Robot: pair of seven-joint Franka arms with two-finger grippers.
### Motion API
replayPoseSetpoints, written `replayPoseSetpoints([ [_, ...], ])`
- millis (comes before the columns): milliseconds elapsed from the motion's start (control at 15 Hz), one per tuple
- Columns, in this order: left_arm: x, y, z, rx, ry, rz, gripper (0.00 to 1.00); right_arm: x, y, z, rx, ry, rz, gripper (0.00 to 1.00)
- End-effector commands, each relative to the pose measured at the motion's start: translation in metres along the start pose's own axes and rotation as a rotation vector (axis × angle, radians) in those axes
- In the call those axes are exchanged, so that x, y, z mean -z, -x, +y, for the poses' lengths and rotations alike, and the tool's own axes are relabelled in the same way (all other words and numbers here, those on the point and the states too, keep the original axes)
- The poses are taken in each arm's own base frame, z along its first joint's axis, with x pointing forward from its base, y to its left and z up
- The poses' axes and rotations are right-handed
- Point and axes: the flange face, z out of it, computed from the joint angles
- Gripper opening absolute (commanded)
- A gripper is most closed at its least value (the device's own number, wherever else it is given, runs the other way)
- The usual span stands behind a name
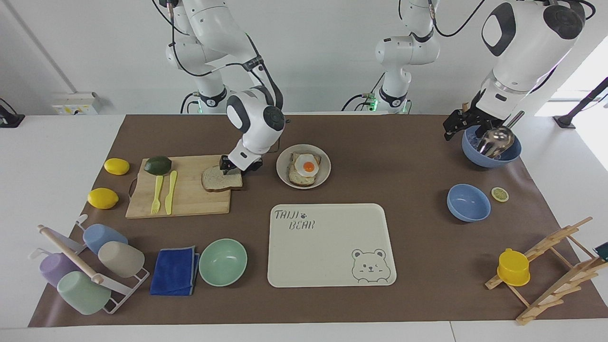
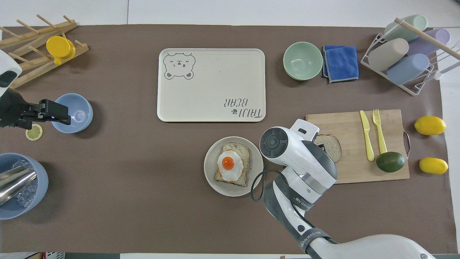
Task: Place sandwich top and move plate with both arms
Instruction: 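Grasp the bread slice with the right gripper and lift it, then carry the bread slice over the egg and lower it onto the plate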
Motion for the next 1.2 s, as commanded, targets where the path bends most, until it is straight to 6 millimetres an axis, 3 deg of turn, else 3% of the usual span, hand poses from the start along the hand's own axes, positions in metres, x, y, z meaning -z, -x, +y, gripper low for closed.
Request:
replayPoseSetpoints([
  [0, 0.006, 0.005, -0.003, -0.002, -0.017, 0.001, 1.00, 0.000, 0.007, 0.000, 0.001, 0.027, 0.002, 0.25],
  [67, 0.006, 0.005, -0.003, -0.002, -0.017, 0.001, 1.00, 0.006, 0.006, -0.002, 0.004, 0.030, 0.007, 0.02],
  [267, 0.006, 0.005, -0.003, -0.002, -0.017, -0.001, 1.00, 0.032, 0.001, -0.011, 0.012, 0.035, 0.013, 0.00],
  [467, 0.006, 0.005, -0.002, -0.004, -0.017, 0.001, 1.00, 0.105, -0.011, -0.044, 0.011, -0.022, 0.056, 0.00],
  [667, 0.006, 0.005, -0.003, -0.002, -0.017, 0.001, 1.00, 0.165, -0.011, -0.095, 0.032, -0.124, 0.099, 0.00],
  [1000, 0.006, 0.005, -0.003, -0.002, -0.017, -0.001, 1.00, 0.191, 0.008, -0.188, -0.028, -0.102, 0.137, 0.00],
  [1133, 0.006, 0.005, -0.003, -0.002, -0.017, 0.001, 1.00, 0.193, 0.010, -0.195, -0.031, -0.120, 0.157, 0.00],
])
